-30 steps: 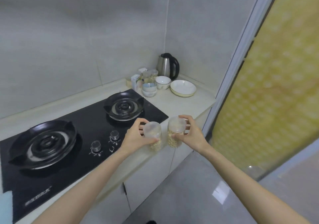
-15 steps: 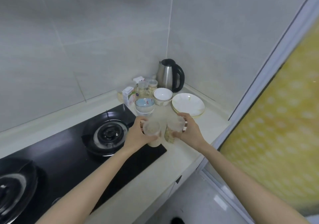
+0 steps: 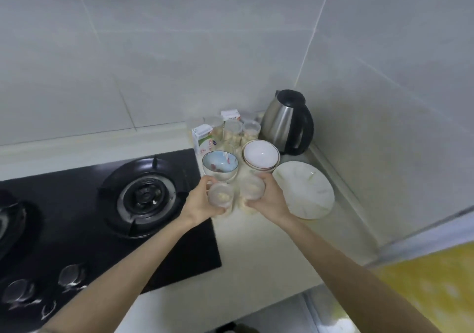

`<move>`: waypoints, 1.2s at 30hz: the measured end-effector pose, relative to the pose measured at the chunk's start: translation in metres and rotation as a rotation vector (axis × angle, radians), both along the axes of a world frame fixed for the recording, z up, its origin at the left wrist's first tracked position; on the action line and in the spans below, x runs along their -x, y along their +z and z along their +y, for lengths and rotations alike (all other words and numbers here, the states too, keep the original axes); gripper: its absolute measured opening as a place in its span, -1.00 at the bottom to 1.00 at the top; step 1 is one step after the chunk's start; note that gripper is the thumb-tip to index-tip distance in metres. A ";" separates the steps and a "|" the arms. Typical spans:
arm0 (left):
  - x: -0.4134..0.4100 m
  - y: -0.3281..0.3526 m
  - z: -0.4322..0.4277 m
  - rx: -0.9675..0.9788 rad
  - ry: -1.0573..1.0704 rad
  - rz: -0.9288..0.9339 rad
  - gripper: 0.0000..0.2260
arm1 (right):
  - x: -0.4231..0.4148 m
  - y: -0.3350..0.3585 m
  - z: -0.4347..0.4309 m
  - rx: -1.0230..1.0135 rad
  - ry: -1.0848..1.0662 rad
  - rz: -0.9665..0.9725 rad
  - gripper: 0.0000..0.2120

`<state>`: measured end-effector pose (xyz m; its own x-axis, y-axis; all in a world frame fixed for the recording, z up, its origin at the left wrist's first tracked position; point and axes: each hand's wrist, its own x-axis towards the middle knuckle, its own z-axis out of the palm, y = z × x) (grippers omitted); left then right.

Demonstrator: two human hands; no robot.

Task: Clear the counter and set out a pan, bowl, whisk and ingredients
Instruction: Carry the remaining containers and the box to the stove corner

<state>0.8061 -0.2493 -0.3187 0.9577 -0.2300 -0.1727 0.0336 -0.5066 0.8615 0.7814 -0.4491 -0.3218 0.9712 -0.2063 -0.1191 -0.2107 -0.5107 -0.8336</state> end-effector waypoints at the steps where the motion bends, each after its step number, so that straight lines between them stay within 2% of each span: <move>1: -0.003 -0.002 -0.005 -0.002 0.028 0.005 -0.44 | -0.008 -0.004 -0.005 -0.004 0.023 0.015 -0.29; 15: -0.025 -0.021 -0.018 -0.095 0.208 -0.067 -0.42 | -0.059 -0.027 -0.008 -0.012 0.156 0.027 -0.37; 23: -0.020 -0.020 -0.023 -0.056 0.245 -0.039 -0.40 | -0.057 -0.023 -0.007 0.021 0.205 0.027 -0.38; 28: -0.005 -0.009 -0.021 0.006 0.307 -0.028 -0.31 | -0.046 -0.005 -0.009 0.031 0.217 -0.019 -0.39; 31: 0.003 0.006 -0.011 0.012 0.343 -0.060 -0.36 | -0.041 0.018 -0.010 0.019 0.240 -0.085 -0.47; 36: 0.028 0.039 0.016 0.041 0.445 -0.149 -0.58 | -0.034 0.050 0.007 -0.056 0.338 -0.142 -0.59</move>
